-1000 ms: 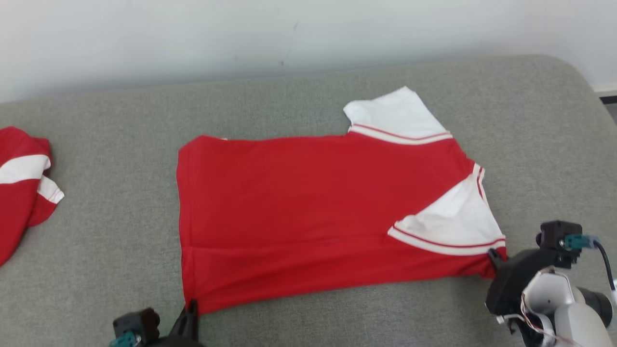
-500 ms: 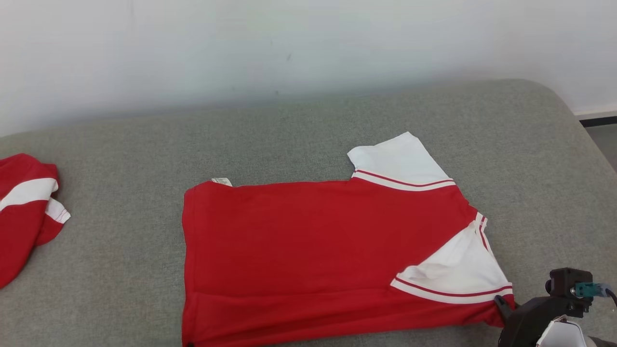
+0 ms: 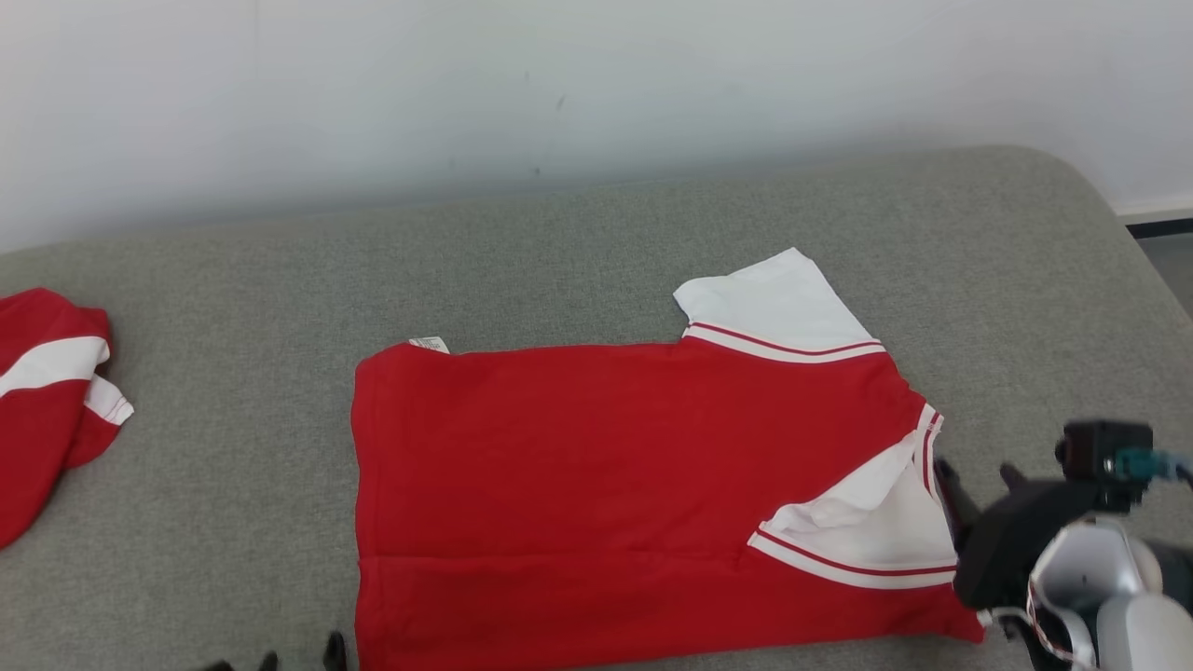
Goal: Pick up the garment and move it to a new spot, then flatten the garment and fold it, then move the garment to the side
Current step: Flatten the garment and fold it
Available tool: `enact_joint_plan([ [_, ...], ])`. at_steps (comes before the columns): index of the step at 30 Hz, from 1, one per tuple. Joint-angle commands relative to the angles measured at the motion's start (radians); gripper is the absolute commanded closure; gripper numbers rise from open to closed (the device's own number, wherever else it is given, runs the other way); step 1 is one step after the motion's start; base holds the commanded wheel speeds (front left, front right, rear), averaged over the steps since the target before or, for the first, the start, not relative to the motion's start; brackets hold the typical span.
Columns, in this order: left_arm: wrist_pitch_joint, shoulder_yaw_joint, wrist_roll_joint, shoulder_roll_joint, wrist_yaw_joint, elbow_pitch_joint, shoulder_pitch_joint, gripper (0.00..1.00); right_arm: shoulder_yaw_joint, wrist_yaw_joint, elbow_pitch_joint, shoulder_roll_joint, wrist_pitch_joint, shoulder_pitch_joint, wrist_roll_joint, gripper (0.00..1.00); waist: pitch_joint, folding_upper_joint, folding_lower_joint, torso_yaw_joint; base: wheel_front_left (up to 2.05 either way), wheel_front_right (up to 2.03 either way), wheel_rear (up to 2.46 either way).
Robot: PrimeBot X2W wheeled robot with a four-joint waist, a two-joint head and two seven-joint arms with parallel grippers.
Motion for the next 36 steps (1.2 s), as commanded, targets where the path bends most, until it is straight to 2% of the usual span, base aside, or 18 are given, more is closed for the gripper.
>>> enact_joint_plan([
  [1, 0.002, 0.007, 0.002, 0.012, -0.001, -0.008, -0.023, 0.0, 0.004, -0.003, -0.006, -0.002, 0.006, -0.024, -0.01, 0.0, 0.007, 0.0, 0.0001, -0.001, 0.0, 0.0, 0.0],
  [5, 0.034, 0.013, 0.008, 0.039, -0.008, -0.026, -0.094, 0.0, 0.033, -0.003, 0.009, -0.019, 0.03, -0.13, -0.026, 0.0, 0.033, 0.0, 0.0001, -0.002, 0.0, 0.0, 0.0],
  [9, 0.091, 0.009, -0.011, 0.055, -0.037, -0.027, -0.204, 0.0, 0.075, -0.003, 0.073, -0.052, 0.039, -0.254, -0.014, 0.0, 0.068, 0.0, 0.0001, 0.001, 0.0, 0.0, 0.0],
  [21, 0.232, -0.039, 0.024, 0.051, -0.054, 0.047, -0.58, 0.0, 0.13, -0.003, 0.331, -0.07, -0.032, -0.619, 0.004, 0.0, 0.231, 0.0, 0.0001, 0.011, 0.0, 0.0, 0.0],
  [27, 0.269, -0.068, 0.04, 0.045, -0.073, 0.145, -0.706, 0.0, 0.161, -0.003, 0.417, -0.078, -0.075, -0.718, -0.019, 0.0, 0.287, 0.0, 0.0001, 0.014, 0.0, 0.0, 0.0],
  [33, 0.267, -0.097, 0.057, 0.03, -0.097, 0.236, -0.775, 0.0, 0.181, -0.003, 0.474, -0.082, -0.095, -0.749, -0.012, 0.0, 0.301, 0.0, 0.0001, 0.019, 0.0, 0.0, 0.0],
  [36, 0.263, -0.108, 0.077, 0.036, -0.089, 0.286, -0.799, 0.0, 0.185, -0.003, 0.494, -0.095, -0.102, -0.753, -0.006, 0.0, 0.3, 0.0, 0.0001, 0.021, 0.0, 0.0, 0.0],
])
